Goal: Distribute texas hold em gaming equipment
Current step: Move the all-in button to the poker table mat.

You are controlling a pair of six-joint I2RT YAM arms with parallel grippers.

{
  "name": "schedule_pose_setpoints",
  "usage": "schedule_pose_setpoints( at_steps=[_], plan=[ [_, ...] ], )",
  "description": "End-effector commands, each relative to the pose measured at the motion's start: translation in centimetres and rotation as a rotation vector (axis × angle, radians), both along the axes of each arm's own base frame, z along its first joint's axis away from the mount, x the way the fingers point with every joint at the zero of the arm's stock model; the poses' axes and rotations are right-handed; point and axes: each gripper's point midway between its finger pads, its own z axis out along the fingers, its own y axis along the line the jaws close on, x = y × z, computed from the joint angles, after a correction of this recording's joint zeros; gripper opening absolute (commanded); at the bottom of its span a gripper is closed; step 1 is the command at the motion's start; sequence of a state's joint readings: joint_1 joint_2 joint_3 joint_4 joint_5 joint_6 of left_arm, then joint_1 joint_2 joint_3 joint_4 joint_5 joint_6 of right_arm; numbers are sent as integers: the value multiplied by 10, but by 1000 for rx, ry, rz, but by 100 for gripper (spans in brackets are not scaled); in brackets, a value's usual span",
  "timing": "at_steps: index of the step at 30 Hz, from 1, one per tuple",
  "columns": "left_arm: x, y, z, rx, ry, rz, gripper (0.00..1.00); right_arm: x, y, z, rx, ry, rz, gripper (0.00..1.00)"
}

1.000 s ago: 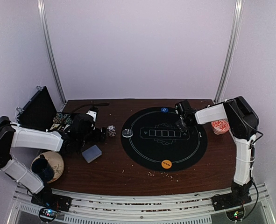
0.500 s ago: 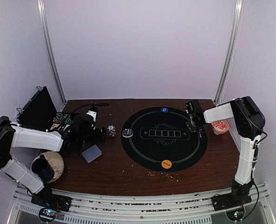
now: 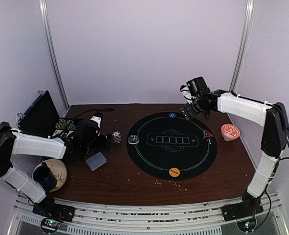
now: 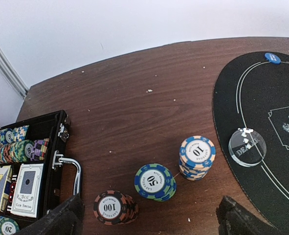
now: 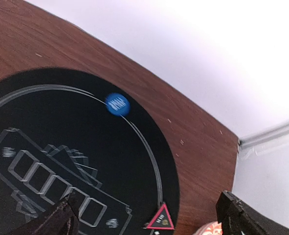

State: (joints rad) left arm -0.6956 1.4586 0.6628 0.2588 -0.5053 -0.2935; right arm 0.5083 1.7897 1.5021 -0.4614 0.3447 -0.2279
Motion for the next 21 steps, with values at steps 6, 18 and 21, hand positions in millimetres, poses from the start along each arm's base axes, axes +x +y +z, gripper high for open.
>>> schedule_pose_setpoints(
  at_steps=[6, 18, 21],
  plan=[
    [3, -6, 15, -24, -29, -10, 98, -92, 87, 18, 189, 132, 468, 100],
    [5, -10, 10, -17, -19, -27, 98, -128, 124, 23, 293, 138, 704, 100],
    [6, -12, 8, -11, -15, -32, 98, -130, 141, 23, 289, 114, 722, 100]
  ],
)
